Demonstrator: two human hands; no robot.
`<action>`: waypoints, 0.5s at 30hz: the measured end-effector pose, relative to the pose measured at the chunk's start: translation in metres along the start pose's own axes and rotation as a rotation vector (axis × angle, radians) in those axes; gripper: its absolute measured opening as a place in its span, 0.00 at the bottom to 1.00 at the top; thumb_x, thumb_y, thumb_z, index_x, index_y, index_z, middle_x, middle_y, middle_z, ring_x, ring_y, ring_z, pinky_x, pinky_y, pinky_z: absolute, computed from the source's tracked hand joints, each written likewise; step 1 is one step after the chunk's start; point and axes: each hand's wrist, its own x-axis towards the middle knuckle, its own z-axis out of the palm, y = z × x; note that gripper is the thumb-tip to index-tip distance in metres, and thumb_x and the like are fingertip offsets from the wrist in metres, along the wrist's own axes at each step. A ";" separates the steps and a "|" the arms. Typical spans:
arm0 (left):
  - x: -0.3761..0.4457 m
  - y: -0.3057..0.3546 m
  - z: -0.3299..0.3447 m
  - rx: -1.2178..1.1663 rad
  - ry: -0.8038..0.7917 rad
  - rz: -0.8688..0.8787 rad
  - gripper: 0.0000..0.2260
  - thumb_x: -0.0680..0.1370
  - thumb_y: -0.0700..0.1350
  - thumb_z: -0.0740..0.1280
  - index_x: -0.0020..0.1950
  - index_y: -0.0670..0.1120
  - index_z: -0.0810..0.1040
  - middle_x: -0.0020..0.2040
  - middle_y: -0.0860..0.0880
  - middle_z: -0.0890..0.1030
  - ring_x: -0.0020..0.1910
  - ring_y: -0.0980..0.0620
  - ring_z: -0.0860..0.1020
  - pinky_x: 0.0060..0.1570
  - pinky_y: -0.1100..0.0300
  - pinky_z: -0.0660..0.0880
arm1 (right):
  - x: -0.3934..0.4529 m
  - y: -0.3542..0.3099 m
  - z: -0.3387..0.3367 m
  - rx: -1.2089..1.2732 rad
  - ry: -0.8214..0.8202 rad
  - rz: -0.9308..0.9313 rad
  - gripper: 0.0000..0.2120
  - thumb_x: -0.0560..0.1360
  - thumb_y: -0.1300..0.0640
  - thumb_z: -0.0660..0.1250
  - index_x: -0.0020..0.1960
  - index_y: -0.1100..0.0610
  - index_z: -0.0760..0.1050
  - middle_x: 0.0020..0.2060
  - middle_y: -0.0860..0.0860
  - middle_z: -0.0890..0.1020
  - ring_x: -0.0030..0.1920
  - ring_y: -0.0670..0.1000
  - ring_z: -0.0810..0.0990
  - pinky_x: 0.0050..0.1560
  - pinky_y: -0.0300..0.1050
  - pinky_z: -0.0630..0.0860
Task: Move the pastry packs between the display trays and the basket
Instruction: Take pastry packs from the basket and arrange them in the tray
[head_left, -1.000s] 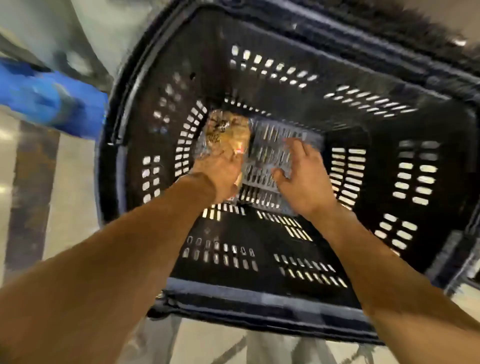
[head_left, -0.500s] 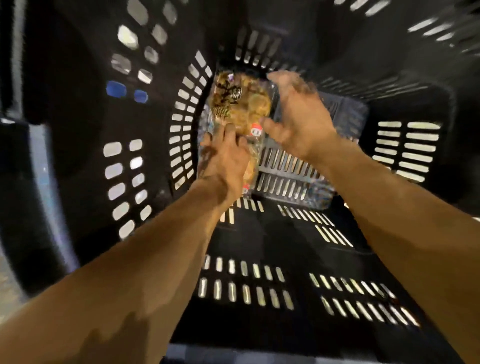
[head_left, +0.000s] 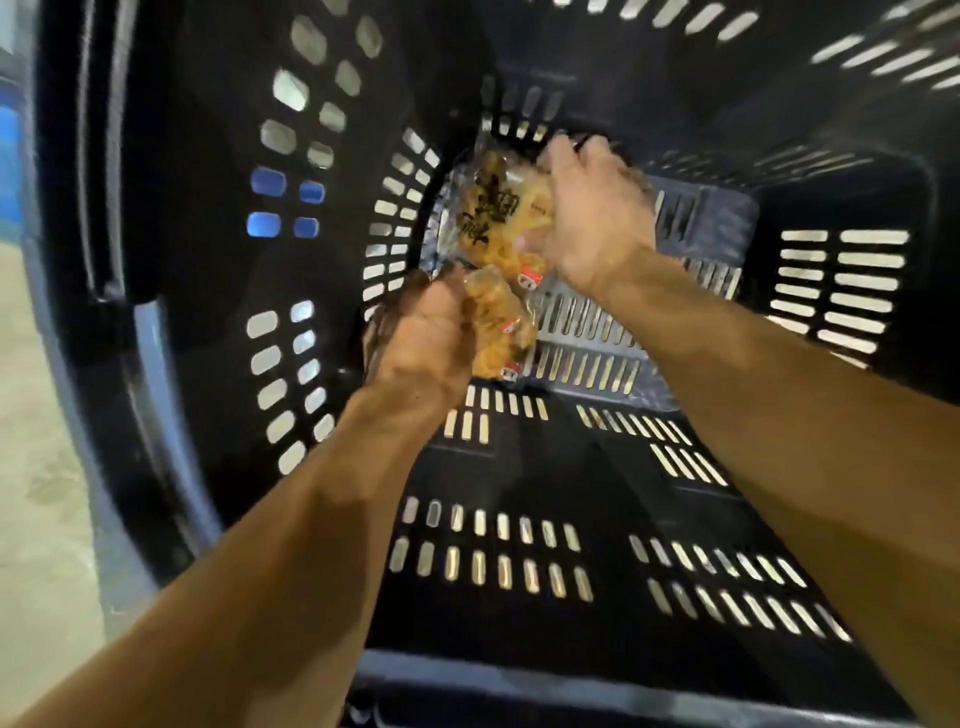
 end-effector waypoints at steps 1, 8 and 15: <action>-0.001 0.000 -0.002 0.017 0.038 -0.068 0.07 0.85 0.44 0.61 0.61 0.49 0.77 0.47 0.56 0.79 0.41 0.69 0.79 0.47 0.65 0.75 | -0.009 0.005 -0.003 0.028 -0.002 0.023 0.34 0.74 0.49 0.76 0.74 0.54 0.64 0.69 0.59 0.68 0.64 0.61 0.75 0.65 0.56 0.72; -0.067 0.063 -0.045 0.003 0.156 0.044 0.16 0.72 0.51 0.78 0.57 0.53 0.78 0.54 0.52 0.82 0.52 0.53 0.81 0.61 0.53 0.78 | -0.115 0.044 -0.071 0.642 0.048 0.278 0.14 0.75 0.53 0.74 0.56 0.53 0.72 0.50 0.53 0.81 0.50 0.55 0.80 0.57 0.51 0.76; -0.260 0.242 -0.087 -0.227 0.053 0.289 0.11 0.76 0.34 0.73 0.43 0.47 0.73 0.39 0.52 0.80 0.32 0.65 0.80 0.29 0.69 0.75 | -0.332 0.046 -0.268 1.227 0.378 0.431 0.19 0.72 0.59 0.77 0.59 0.56 0.74 0.48 0.47 0.84 0.46 0.43 0.83 0.56 0.49 0.81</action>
